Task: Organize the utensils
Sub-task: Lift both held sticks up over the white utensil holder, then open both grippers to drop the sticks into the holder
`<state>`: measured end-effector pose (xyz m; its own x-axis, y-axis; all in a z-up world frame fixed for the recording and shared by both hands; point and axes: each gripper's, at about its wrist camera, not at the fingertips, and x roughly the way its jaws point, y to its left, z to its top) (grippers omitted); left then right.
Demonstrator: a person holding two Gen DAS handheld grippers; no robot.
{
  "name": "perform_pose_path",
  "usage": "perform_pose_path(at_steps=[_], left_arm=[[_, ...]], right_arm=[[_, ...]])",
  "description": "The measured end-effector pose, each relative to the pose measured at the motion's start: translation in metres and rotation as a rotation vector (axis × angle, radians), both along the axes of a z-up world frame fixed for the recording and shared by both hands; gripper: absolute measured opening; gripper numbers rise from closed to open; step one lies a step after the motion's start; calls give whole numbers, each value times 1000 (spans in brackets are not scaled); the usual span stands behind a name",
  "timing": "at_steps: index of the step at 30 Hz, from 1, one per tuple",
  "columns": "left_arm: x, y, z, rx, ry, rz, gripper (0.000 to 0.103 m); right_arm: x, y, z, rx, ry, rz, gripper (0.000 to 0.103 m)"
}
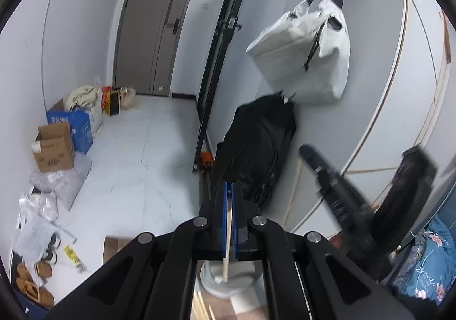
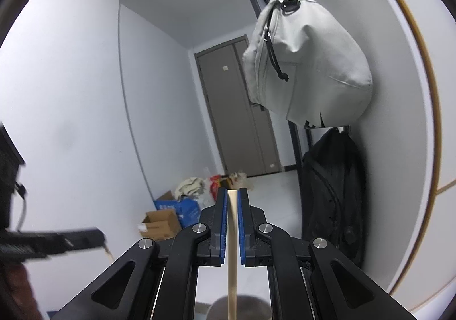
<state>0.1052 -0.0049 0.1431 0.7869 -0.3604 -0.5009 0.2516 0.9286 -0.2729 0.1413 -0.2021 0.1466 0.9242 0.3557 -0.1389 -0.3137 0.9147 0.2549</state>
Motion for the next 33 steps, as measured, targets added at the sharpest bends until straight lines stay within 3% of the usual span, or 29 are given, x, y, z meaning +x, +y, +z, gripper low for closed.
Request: perform_pose_path(at_steps=[6, 15, 33], left_arm=[[23, -9, 6, -16, -36, -7, 0], [44, -18, -18, -29, 11, -55, 0], [54, -32, -50, 14, 77, -118, 0]], right_arm=[[32, -1, -7, -1, -4, -70, 6], [55, -3, -26, 11, -15, -79, 6], [51, -3, -58, -58, 5, -8, 6]])
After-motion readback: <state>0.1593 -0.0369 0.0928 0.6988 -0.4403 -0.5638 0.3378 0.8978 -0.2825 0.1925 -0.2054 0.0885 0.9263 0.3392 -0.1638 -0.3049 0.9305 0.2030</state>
